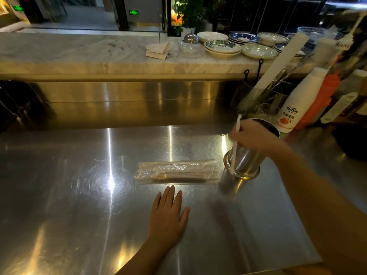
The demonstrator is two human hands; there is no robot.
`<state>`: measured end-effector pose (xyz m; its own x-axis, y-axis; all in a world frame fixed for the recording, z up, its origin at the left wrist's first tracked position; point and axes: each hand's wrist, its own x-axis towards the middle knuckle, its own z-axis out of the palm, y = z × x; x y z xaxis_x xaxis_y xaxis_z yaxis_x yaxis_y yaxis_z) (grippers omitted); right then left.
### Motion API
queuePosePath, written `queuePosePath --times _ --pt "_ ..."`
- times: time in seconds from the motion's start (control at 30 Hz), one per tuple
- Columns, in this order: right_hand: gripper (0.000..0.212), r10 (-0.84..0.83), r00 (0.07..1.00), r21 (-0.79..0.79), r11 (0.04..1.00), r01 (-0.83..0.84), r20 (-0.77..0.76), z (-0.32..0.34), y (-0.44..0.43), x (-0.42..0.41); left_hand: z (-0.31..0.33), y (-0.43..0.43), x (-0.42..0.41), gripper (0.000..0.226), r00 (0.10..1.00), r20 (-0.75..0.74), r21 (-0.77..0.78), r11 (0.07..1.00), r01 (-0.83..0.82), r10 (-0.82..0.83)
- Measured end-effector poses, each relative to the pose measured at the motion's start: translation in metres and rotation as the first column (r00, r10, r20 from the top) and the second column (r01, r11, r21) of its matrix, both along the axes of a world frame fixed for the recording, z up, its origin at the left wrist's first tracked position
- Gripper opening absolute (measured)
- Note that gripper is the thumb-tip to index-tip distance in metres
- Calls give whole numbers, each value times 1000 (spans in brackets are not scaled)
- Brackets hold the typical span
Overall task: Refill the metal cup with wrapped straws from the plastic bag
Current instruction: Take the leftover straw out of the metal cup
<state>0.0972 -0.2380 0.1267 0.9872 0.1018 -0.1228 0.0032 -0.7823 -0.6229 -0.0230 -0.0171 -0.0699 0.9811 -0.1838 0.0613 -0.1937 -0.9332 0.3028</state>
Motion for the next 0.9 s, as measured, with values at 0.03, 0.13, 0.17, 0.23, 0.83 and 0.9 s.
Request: queuePosePath --times 0.03,0.13,0.17,0.23,0.83,0.9 --pt "17 -23 997 31 999 21 79 12 -1 0 0 0 0 58 1000 1 -1 1000 -1 1" --pt "11 -123 936 120 989 88 329 36 -6 -1 -1 -1 1 58 1000 -2 7 1000 3 -3" --pt "10 -174 892 158 980 117 418 40 -9 0 -1 -1 1 58 1000 3 6 1000 4 -4" --pt "12 -295 764 256 951 175 574 44 -15 1 0 -1 2 58 1000 9 -14 1000 -2 2" --pt "32 -72 991 -492 871 6 -116 2 -57 49 3 1 3 53 999 46 -42 999 20 -19" --pt "36 -69 997 -448 893 47 -34 14 -53 49 3 1 3 51 998 69 -48 999 17 -14"
